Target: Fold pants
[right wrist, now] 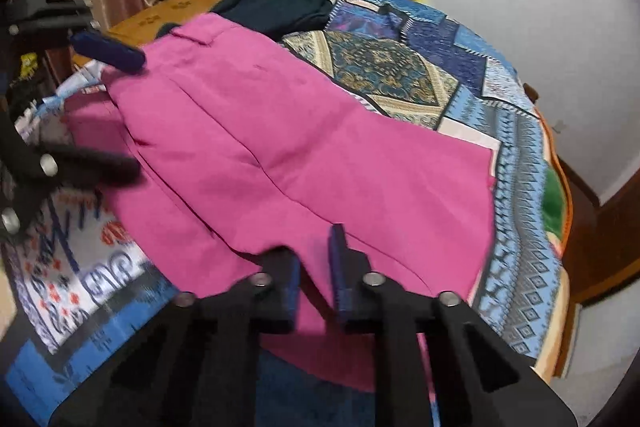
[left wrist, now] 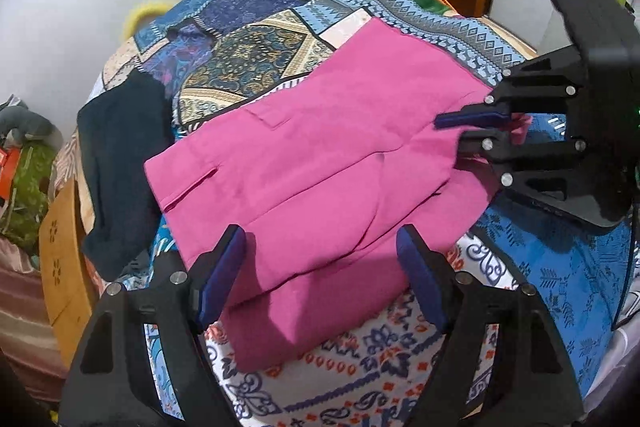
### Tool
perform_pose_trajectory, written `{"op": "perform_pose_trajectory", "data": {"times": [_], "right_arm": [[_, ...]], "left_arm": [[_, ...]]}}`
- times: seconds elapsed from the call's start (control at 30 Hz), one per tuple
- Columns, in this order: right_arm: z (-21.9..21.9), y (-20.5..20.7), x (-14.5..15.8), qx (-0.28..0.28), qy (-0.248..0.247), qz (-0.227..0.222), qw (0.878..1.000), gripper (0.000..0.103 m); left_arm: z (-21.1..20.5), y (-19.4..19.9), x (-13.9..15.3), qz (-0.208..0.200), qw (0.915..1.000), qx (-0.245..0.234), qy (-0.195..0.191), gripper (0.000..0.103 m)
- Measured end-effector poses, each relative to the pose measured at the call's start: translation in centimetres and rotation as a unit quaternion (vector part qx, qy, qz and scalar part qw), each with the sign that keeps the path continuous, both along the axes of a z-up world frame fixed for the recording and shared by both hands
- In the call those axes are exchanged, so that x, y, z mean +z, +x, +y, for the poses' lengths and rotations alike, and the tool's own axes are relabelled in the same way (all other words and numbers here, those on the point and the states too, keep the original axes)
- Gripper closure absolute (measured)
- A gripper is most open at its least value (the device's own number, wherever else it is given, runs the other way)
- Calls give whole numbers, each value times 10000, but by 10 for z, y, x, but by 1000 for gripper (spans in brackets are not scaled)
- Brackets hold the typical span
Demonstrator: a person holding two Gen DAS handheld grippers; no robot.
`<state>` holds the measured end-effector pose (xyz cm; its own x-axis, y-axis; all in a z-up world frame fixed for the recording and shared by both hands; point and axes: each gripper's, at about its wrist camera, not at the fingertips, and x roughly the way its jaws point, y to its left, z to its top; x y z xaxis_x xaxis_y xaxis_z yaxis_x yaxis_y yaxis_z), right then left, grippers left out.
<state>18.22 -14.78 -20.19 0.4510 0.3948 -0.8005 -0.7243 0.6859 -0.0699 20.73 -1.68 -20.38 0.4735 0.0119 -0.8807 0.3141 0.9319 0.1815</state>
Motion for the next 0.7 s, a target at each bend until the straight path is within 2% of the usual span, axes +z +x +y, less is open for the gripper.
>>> {"op": "perform_pose_trajectory", "data": {"times": [0.1,0.17,0.2,0.23,0.3,0.33,0.4,0.53,0.7], "right_arm": [[-6,3,12,-165,386,2,9991,98],[-13,8,21,-329,681,25,9971,99],[-16,10,24,-364,767,37,9964,99],[-19,11,27,-392,840,48,9957,99],[-22,10,31,-417,892,31,9951,99],[-23,9,32,-397,904,28,9951,99],[-24,4,34,-342,870,-6,9956,99],[-27,-8,33,-252,843,-36,9961,99],[-31,-17,26,-248,919,138,9954,99]], "left_arm": [[-3,3,-2,12,10000,-75,26,26],[-4,4,-2,-7,10000,-94,28,33],[-4,4,-2,-17,9999,-93,50,47],[-5,4,-1,-33,9999,-91,88,67],[-3,4,2,25,9998,-151,-110,83],[-2,3,4,10,9997,-154,-173,86],[-2,-1,11,-85,9995,-186,-230,90],[-1,-11,24,-166,9987,-245,-421,92],[1,-21,24,3,9977,-233,-641,92]]}}
